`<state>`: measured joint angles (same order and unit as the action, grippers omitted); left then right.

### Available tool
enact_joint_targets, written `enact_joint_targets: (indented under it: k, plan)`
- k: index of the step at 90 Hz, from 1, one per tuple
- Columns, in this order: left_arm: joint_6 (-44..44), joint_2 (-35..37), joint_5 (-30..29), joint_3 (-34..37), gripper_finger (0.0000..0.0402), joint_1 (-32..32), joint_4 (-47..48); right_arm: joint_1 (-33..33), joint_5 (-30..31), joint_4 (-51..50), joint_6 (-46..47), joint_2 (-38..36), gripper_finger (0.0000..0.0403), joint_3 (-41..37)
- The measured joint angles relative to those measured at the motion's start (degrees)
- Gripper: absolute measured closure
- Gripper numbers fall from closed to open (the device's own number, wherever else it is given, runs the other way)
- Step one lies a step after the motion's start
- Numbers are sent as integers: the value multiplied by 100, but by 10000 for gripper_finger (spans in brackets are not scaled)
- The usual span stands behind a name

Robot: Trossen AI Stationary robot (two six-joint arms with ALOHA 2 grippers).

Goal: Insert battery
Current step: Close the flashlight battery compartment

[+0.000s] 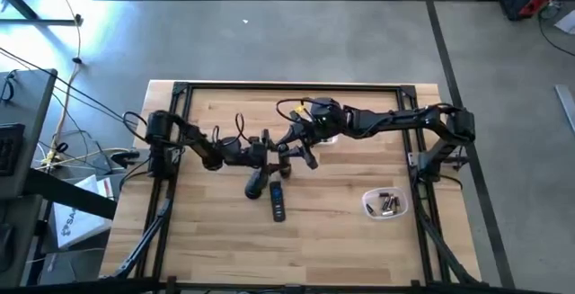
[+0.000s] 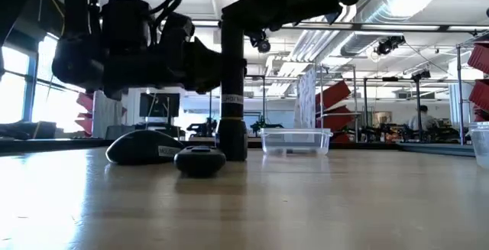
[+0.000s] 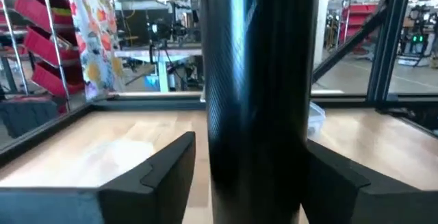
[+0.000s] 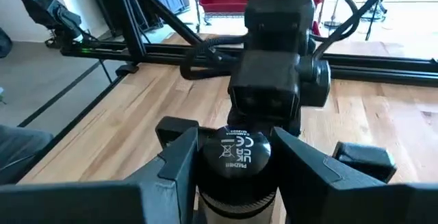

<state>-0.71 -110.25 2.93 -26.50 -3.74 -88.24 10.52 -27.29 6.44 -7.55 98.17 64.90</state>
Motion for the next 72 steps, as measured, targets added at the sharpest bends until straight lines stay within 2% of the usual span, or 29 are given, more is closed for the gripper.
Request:
enact_joint_targets:
  k: [24,44,72]
  plan:
    - [55,407,127,194,202,-1,66,-1,-1,-19,-19,0,269,0]
    - [68,521,140,278,276,1,125,-2,-47,-46,-136,-2,269,-4]
    - [92,521,-5,293,277,5,133,4,-92,88,27,161,269,4]
